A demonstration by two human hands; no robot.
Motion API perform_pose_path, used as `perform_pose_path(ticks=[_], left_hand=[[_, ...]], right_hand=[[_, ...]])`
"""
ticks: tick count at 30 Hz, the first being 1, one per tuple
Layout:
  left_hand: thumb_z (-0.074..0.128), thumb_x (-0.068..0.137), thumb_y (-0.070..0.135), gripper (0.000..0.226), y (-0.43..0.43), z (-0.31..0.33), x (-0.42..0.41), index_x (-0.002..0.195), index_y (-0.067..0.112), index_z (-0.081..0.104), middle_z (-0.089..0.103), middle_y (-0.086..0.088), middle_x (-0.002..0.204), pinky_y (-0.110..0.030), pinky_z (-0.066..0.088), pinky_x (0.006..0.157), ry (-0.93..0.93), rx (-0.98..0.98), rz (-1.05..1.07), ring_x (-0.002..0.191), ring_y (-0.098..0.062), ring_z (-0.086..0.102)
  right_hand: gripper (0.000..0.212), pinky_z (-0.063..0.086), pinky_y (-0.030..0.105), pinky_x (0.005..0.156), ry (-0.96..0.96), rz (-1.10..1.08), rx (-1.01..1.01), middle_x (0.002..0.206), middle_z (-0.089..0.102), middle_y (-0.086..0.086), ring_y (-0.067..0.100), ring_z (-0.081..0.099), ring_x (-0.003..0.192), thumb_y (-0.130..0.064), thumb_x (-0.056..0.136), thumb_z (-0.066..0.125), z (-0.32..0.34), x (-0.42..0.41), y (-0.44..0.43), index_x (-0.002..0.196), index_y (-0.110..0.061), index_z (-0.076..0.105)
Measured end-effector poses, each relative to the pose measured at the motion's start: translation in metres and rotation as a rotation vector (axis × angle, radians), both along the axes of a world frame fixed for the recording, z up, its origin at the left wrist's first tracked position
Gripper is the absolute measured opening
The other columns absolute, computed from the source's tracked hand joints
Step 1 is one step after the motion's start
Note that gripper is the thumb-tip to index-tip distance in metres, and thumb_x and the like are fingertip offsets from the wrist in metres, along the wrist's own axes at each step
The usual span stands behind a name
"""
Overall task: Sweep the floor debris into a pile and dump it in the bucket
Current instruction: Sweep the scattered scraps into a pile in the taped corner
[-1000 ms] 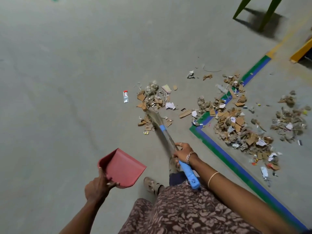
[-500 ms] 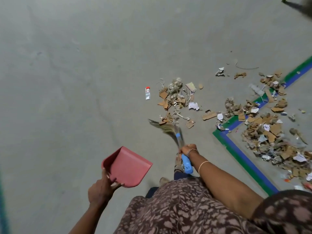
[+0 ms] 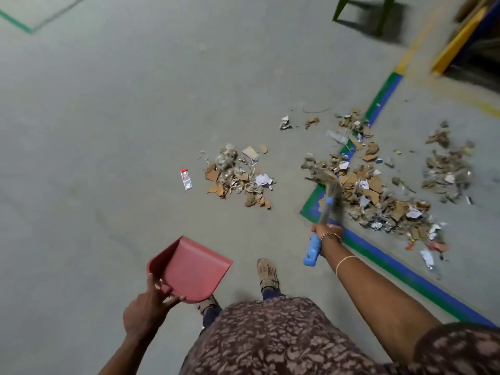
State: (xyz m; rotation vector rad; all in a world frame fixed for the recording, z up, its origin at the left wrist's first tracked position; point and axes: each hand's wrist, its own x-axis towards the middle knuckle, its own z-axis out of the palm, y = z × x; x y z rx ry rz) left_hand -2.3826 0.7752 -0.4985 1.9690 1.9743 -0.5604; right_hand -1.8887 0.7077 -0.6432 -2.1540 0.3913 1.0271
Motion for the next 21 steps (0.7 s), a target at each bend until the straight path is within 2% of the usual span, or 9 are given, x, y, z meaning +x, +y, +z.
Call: perform_pose_path(ticks=[2, 4, 7, 10, 14, 16, 18, 21], left_hand=[[0.061, 0.064, 0.085, 0.111, 0.015, -0.003, 0.003, 0.15, 0.023, 0.028, 0.074, -0.01, 0.084, -0.033, 0.04, 0.054, -0.014, 0.015, -0.047, 0.078, -0.035, 0.071], [0.061, 0.063, 0.086, 0.113, 0.029, -0.01, 0.001, 0.151, 0.023, 0.028, 0.075, -0.009, 0.085, -0.033, 0.042, 0.054, -0.033, 0.017, -0.092, 0.078, -0.035, 0.071], [0.052, 0.056, 0.095, 0.117, 0.046, -0.021, -0.008, 0.147, 0.025, 0.027, 0.075, -0.004, 0.085, -0.035, 0.049, 0.054, -0.065, -0.017, -0.146, 0.077, -0.033, 0.072], [0.056, 0.057, 0.093, 0.114, 0.059, -0.027, -0.02, 0.145, 0.027, 0.028, 0.075, -0.005, 0.086, -0.034, 0.044, 0.055, -0.091, -0.012, -0.169, 0.081, -0.033, 0.072], [0.056, 0.058, 0.094, 0.112, 0.072, -0.025, -0.048, 0.145, 0.028, 0.029, 0.075, -0.002, 0.09, -0.034, 0.042, 0.057, -0.085, -0.033, -0.18, 0.087, -0.03, 0.072], [0.055, 0.058, 0.094, 0.114, 0.078, -0.025, -0.067, 0.145, 0.026, 0.027, 0.076, -0.001, 0.091, -0.034, 0.043, 0.058, -0.09, -0.038, -0.169, 0.088, -0.028, 0.072], [0.053, 0.058, 0.095, 0.119, 0.084, -0.03, -0.09, 0.148, 0.024, 0.024, 0.076, -0.003, 0.093, -0.034, 0.045, 0.059, -0.09, -0.034, -0.156, 0.089, -0.028, 0.073], [0.05, 0.052, 0.099, 0.13, 0.094, -0.04, -0.124, 0.154, 0.024, 0.021, 0.075, -0.006, 0.096, -0.035, 0.052, 0.066, -0.088, -0.011, -0.112, 0.089, -0.029, 0.073]], right_hand=[[0.01, 0.049, 0.032, 0.044, -0.049, -0.006, 0.082, 0.056, 0.064, 0.016, 0.026, 0.059, 0.041, -0.008, 0.059, 0.07, 0.051, -0.018, 0.002, 0.066, -0.003, 0.064], [0.005, 0.043, 0.027, 0.042, -0.068, -0.033, 0.179, 0.054, 0.056, 0.013, 0.022, 0.052, 0.038, 0.0, 0.067, 0.066, 0.076, -0.04, 0.004, 0.072, -0.002, 0.064], [0.01, 0.042, 0.026, 0.043, -0.055, -0.051, 0.29, 0.056, 0.052, 0.012, 0.02, 0.048, 0.038, 0.004, 0.073, 0.063, 0.096, -0.078, 0.002, 0.078, -0.004, 0.065], [0.02, 0.045, 0.028, 0.045, -0.002, 0.012, 0.333, 0.057, 0.053, 0.012, 0.02, 0.047, 0.043, 0.008, 0.071, 0.062, 0.111, -0.125, 0.002, 0.085, -0.004, 0.068], [0.033, 0.049, 0.031, 0.047, 0.08, 0.215, 0.312, 0.059, 0.057, 0.016, 0.022, 0.05, 0.045, 0.009, 0.07, 0.065, 0.12, -0.182, 0.017, 0.102, -0.001, 0.069], [0.044, 0.049, 0.028, 0.043, 0.145, 0.297, 0.287, 0.058, 0.058, 0.016, 0.022, 0.05, 0.043, 0.01, 0.074, 0.064, 0.121, -0.21, 0.032, 0.114, -0.009, 0.064], [0.057, 0.047, 0.027, 0.041, 0.21, 0.381, 0.28, 0.058, 0.06, 0.016, 0.02, 0.051, 0.041, 0.011, 0.076, 0.064, 0.116, -0.236, 0.048, 0.129, -0.008, 0.055], [0.056, 0.048, 0.027, 0.042, 0.255, 0.513, 0.249, 0.068, 0.064, 0.019, 0.021, 0.053, 0.04, 0.012, 0.073, 0.064, 0.099, -0.27, 0.074, 0.128, 0.003, 0.056]])
